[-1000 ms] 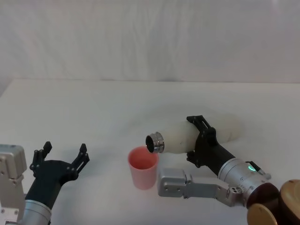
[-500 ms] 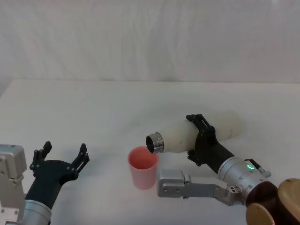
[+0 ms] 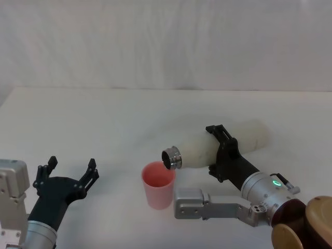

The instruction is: Grasp the thermos with one hand and pour water into the cup lid.

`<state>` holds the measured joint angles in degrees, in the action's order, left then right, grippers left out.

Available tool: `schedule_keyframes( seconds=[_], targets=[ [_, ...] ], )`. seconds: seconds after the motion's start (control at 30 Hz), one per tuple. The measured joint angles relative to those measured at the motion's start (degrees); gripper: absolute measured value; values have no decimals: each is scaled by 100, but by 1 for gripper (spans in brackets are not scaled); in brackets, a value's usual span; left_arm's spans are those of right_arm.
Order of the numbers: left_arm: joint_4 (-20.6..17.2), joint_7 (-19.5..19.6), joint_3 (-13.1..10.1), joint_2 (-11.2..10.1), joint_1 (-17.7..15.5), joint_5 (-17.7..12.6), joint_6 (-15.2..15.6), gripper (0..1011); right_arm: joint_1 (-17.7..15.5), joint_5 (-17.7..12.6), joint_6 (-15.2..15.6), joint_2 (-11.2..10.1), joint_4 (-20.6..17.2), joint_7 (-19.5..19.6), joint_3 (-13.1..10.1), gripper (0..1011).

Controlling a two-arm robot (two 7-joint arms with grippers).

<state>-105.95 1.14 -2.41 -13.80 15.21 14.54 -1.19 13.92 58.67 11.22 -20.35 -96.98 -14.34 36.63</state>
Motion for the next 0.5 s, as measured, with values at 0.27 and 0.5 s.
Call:
schedule_keyframes(
  seconds=[0.27, 0.5],
  targets=[
    [0, 0, 0, 0, 0, 0, 0, 1001, 35, 56, 1, -1, 20, -6, 30, 958],
    [0, 0, 0, 0, 0, 0, 0, 1001, 57, 92, 6, 1, 27, -8, 51, 958]
  ],
)
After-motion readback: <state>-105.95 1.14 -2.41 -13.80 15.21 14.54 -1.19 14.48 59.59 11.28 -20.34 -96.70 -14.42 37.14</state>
